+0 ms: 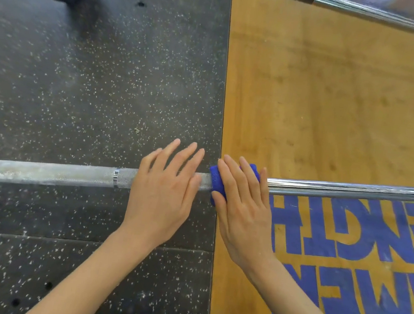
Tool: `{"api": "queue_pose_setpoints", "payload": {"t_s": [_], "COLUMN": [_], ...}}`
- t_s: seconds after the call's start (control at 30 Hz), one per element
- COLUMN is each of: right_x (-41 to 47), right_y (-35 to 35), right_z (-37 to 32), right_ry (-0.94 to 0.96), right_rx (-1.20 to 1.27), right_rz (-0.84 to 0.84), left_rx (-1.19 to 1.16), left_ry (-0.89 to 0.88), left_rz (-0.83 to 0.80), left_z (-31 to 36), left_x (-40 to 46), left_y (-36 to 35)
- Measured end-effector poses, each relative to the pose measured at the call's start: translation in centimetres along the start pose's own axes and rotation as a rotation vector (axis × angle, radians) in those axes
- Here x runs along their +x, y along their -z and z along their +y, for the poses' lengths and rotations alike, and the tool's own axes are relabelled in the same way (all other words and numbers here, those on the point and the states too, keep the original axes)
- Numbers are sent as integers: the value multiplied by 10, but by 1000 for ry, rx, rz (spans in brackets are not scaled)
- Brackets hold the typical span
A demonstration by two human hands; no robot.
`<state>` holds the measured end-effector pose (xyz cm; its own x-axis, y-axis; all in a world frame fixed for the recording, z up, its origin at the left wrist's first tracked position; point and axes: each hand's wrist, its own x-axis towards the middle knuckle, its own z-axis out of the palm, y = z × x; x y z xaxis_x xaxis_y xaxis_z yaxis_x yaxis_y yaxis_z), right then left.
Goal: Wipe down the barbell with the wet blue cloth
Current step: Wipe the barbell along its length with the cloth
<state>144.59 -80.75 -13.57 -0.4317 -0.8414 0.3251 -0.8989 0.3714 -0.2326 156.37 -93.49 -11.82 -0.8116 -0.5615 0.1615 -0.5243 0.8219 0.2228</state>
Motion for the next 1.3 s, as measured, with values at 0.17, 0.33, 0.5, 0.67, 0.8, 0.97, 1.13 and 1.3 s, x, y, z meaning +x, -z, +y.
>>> {"api": "queue_pose_setpoints", "payload": {"t_s": [0.17,0.33,0.5,0.67,0.8,0.97,1.13,1.3], "right_x": [-9,22,-14,43,13,61,38,71], "right_y": [-14,-8,-13,-17,-20,-20,-27,-32], "right_z": [-9,-11,-18,-12,-18,-2,-1,5], "right_ry": [-79,-124,-67,-165,-107,-135,-96,-106], "right_rx": [-3,49,24,-10,2,-3,-62,-97], "right_rz": [59,51,27,43,23,42,48,100], "left_rx": [-13,11,3,-5,-16,-30,-19,-17], "left_ry": [21,41,74,91,109,116,102,77], "left_rz": [58,87,101,72,37,21,35,47], "left_z": [-5,-2,-3,-7,-11,-17,-23,-30], "left_x": [-24,-21,-13,2,15,33,51,67], "left_y": [-7,-14,-15,-13,-12,-9,-7,-11]}}
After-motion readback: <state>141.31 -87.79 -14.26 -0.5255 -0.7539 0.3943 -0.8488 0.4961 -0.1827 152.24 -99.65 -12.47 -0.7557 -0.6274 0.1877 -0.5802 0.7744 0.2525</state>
